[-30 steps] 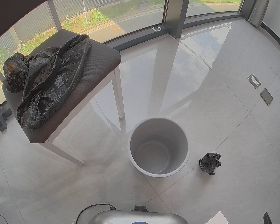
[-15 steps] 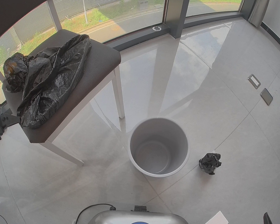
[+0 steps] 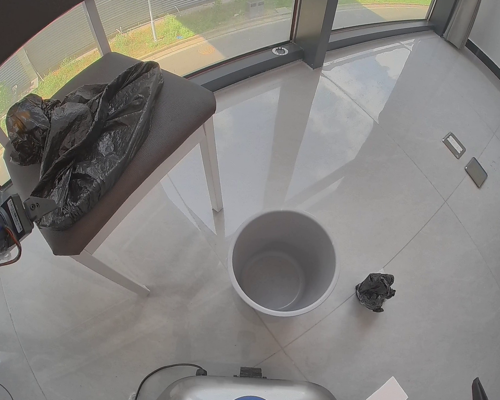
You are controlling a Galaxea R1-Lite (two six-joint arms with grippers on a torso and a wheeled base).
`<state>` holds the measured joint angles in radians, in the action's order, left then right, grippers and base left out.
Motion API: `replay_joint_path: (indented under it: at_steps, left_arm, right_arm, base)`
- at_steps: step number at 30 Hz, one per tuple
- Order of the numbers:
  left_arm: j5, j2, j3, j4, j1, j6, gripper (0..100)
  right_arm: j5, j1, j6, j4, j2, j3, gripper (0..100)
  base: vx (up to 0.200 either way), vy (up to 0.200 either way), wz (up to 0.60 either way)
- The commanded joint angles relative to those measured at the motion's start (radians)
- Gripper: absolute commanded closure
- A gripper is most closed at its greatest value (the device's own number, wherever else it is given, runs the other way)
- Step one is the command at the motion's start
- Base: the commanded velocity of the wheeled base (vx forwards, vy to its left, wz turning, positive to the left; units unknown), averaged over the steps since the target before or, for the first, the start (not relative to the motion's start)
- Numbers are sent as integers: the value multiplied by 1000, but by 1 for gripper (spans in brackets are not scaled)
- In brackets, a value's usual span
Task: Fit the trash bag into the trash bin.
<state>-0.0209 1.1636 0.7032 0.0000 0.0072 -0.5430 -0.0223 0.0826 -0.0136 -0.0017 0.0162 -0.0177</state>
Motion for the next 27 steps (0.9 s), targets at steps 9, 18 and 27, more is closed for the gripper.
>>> replay_joint_path:
  at_steps: [9,18,27]
  left_arm:
    - [6,64,-13,-94,65,-2,0]
    - [22,82,-14,-158,79,-34,0]
    - [24,88,-27,-164,73,-35,0]
  right_arm:
    - [-1,0,-2,0,-16,18,0]
    - [-1,0,-3,-1,-16,18,0]
    - [-1,0,-6,-1,-16,18,0]
  base:
    - [0,0,0]
    - [0,0,0]
    - [0,0,0]
